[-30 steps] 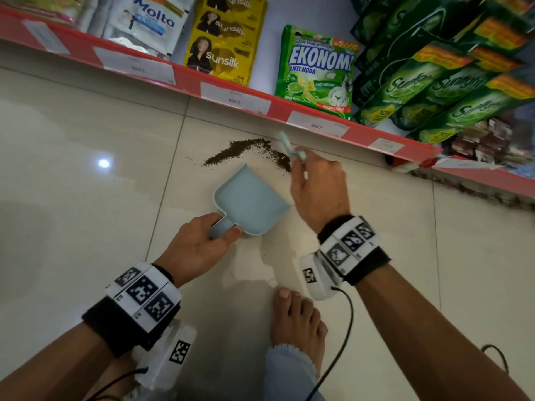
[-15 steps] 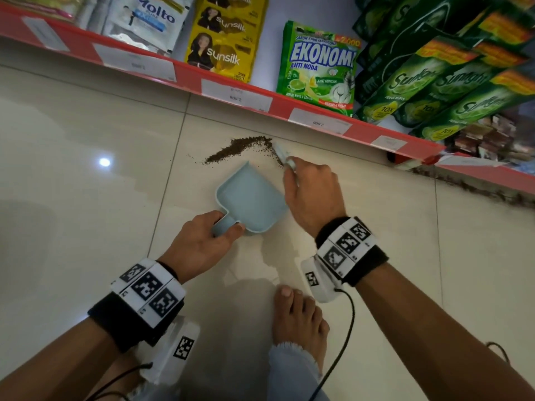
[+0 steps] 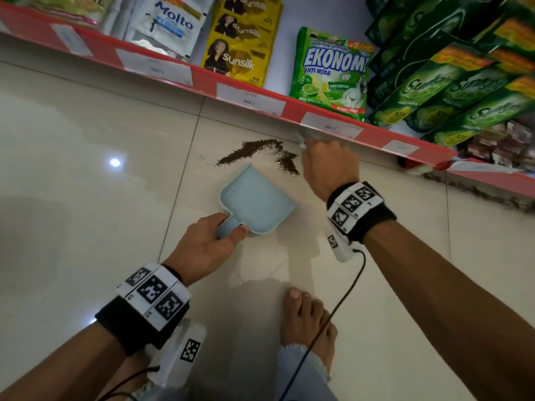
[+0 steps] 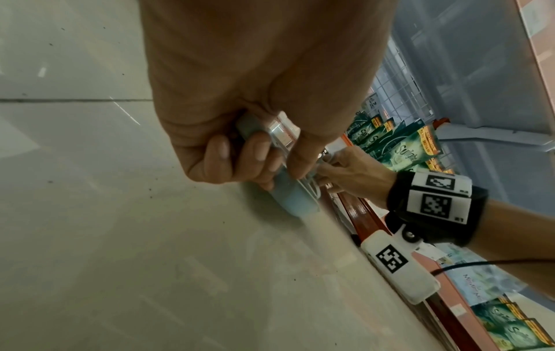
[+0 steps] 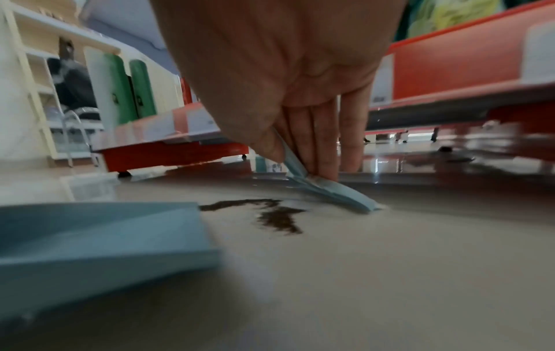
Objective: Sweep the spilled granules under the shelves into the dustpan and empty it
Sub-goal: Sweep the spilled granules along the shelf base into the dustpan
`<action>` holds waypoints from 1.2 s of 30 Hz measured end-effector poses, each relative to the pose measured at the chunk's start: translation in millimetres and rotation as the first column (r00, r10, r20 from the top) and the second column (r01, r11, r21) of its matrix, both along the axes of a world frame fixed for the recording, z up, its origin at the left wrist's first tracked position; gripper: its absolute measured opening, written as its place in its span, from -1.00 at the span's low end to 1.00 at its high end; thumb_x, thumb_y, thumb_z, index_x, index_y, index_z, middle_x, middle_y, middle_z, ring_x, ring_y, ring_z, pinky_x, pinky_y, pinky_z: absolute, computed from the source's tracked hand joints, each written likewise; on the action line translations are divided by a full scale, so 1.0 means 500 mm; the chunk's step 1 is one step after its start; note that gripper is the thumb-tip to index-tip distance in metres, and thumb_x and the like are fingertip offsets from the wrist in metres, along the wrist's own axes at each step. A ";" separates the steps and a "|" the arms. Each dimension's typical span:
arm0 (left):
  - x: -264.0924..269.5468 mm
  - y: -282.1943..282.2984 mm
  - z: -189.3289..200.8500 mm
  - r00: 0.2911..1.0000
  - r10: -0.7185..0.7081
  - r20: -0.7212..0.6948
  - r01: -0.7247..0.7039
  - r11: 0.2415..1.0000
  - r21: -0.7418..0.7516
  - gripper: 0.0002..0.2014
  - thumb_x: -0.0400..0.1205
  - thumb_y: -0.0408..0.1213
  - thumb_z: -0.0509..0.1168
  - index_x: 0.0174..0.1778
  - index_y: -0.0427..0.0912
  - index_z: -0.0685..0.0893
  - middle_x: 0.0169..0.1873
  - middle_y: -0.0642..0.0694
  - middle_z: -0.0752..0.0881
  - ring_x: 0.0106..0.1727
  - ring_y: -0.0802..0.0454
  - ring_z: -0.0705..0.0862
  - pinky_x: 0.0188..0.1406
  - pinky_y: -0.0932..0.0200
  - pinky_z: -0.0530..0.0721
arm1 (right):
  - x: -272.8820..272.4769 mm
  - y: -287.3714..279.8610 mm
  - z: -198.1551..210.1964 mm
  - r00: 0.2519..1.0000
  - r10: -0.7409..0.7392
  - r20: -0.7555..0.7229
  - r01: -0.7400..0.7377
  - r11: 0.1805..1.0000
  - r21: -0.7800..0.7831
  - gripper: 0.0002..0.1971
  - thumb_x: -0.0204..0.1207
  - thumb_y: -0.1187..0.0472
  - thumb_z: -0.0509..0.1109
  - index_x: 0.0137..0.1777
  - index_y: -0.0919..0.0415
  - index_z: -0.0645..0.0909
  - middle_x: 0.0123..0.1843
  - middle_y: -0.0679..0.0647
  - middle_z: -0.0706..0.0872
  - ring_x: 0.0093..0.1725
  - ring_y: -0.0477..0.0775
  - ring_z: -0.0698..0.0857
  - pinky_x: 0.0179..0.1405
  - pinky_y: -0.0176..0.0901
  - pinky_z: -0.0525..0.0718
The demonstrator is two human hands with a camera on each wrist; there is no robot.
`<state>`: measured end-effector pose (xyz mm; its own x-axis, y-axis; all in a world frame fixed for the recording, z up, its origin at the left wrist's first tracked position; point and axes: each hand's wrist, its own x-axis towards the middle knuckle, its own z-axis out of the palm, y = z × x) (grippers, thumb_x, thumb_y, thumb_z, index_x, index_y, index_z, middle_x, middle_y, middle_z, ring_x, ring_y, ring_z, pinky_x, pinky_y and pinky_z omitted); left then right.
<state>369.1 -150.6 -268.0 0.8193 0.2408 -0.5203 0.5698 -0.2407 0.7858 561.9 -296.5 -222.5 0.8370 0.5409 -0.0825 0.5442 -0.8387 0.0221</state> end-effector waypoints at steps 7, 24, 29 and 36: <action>-0.010 0.004 -0.004 1.000 -0.005 -0.004 0.005 1.000 0.030 -0.69 0.67 0.04 0.32 -0.35 0.03 0.49 -0.48 0.10 0.54 -0.44 0.15 0.52 -0.42 0.25 0.41 | -0.073 0.012 0.004 0.993 0.099 -0.065 -0.087 0.981 0.171 -0.71 0.70 0.05 0.12 0.24 -0.02 0.64 -0.22 0.08 0.72 -0.25 0.28 0.66 -0.33 -0.08 0.45; -0.013 0.003 0.000 1.000 -0.019 -0.014 0.020 0.999 0.041 -0.68 0.67 0.04 0.32 -0.34 0.00 0.49 -0.47 0.08 0.55 -0.43 0.12 0.52 -0.41 0.21 0.41 | -0.096 0.014 0.006 0.985 -0.073 -0.153 0.099 0.980 0.171 -0.69 0.72 0.05 0.10 -0.20 0.17 0.50 -0.27 0.20 0.67 -0.28 0.28 0.57 -0.29 -0.07 0.44; -0.020 0.013 0.002 1.000 0.004 -0.020 -0.003 0.999 0.043 -0.67 0.67 0.02 0.32 -0.37 0.00 0.47 -0.49 0.08 0.53 -0.44 0.11 0.51 -0.42 0.20 0.39 | -0.049 0.006 0.042 0.993 -0.109 0.051 0.099 0.979 0.176 -0.70 0.71 0.08 0.14 -0.22 0.16 0.54 -0.42 0.06 0.53 -0.44 0.17 0.49 -0.43 -0.17 0.40; -0.027 0.021 0.007 1.000 0.023 -0.015 -0.023 0.999 0.038 -0.69 0.68 0.02 0.30 -0.32 -0.04 0.52 -0.45 0.03 0.58 -0.40 0.06 0.54 -0.39 0.16 0.45 | -0.001 0.041 0.010 0.997 0.068 0.038 -0.066 0.996 -0.056 -0.72 0.73 0.17 0.14 0.25 0.21 0.63 -0.10 0.19 0.75 -0.15 0.24 0.73 -0.23 -0.09 0.47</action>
